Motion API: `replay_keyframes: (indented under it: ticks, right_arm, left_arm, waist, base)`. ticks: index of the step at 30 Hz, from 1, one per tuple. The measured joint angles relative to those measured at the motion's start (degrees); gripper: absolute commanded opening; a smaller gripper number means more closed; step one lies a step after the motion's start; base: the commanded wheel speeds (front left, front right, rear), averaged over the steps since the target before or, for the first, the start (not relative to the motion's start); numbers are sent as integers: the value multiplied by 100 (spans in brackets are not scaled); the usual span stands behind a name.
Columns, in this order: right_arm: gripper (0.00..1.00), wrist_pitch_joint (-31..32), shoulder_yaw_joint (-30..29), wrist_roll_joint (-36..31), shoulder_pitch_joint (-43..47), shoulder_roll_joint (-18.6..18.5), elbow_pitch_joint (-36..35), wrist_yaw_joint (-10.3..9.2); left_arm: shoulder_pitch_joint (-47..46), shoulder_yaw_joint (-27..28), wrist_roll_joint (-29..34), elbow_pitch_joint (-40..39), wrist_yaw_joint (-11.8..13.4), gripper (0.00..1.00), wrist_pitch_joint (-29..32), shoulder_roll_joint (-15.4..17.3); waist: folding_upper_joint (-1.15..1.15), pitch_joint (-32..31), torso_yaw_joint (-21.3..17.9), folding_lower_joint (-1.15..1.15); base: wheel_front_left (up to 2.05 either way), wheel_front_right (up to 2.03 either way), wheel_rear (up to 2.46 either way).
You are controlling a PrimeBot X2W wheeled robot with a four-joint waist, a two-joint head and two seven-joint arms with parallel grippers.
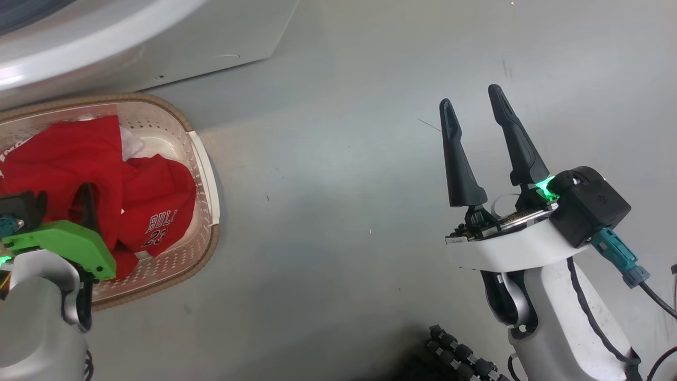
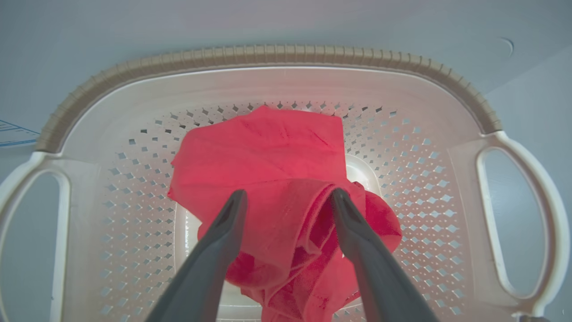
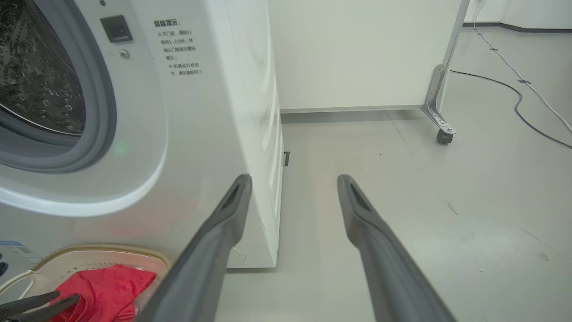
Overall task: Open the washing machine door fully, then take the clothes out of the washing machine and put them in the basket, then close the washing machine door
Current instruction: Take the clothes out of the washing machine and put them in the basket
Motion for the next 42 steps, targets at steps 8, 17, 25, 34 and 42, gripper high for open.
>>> replay_keyframes:
  ticks: [8,17,25,34,42]
  right_arm:
    - [100,0,-120,-80,-1,-1,180,-35]
    - [100,0,-316,-297,46,-5,408,-32]
    - [100,1,-538,-330,216,-174,658,16]
    - [100,0,-719,-375,435,-266,791,24]
    - [100,0,-751,-375,761,-264,933,27]
  left_arm:
    - [8,-41,2,35,-60,100,-705,-372]
    - [131,-123,-53,-154,-209,100,-990,-812]
    - [400,-270,32,-728,-397,100,-990,-928]
    - [784,-270,282,-1784,-404,100,-985,-972]
    - [1252,-298,398,-2309,-357,100,-985,-984]
  waist:
    - [0,-333,175,0]
    - [0,-811,496,0]
    - [0,-1293,867,0]
    - [0,-1892,1292,0]
    - [0,-2376,1591,0]
  base:
    - [0,0,0]
    - [0,0,0]
    - [0,0,0]
    - [0,0,0]
    - [0,0,0]
